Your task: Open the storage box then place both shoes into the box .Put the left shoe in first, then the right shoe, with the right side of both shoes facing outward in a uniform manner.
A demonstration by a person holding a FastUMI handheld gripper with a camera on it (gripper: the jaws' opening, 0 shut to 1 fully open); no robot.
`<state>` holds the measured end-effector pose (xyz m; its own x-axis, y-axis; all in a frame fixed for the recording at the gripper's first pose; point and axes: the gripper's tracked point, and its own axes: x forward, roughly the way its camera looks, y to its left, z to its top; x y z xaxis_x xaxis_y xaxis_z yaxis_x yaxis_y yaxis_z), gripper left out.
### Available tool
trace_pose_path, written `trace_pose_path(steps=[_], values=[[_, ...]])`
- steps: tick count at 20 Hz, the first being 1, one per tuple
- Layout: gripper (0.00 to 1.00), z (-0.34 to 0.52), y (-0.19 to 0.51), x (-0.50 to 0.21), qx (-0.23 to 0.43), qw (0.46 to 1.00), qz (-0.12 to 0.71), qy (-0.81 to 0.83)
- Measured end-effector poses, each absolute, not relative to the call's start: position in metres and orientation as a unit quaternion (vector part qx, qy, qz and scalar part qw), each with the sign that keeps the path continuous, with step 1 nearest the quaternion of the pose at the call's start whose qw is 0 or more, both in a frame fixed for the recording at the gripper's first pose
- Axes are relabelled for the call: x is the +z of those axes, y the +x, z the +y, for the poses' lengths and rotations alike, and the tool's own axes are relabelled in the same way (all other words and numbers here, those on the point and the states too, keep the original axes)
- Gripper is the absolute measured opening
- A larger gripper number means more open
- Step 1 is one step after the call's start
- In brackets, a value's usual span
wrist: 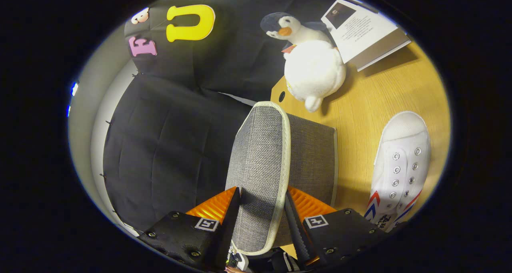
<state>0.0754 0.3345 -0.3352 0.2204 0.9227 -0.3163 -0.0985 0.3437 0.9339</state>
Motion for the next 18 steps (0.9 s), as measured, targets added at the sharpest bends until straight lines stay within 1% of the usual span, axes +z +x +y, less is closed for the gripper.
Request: trace_pose_path(steps=[1,2,3,4,6,7,8,13,18], values=[[0.63,0.337,0.075,-0.335,0.382,0.658,0.489,0.427],[0.40,0.328,0.084,-0.329,0.370,0.658,0.487,0.439],[0.26,0.326,0.085,-0.327,0.367,0.657,0.493,0.437],[0.17,0.327,0.084,-0.325,0.377,0.654,0.496,0.429],[0.17,0.328,0.078,-0.319,0.399,0.658,0.494,0.405],[0.17,0.328,0.079,-0.313,0.387,0.661,0.496,0.408],[0.02,0.330,0.081,-0.311,0.384,0.666,0.497,0.403],[0.02,0.337,0.082,-0.280,0.388,0.684,0.488,0.378],[0.02,0.356,0.084,-0.221,0.404,0.717,0.455,0.339]])
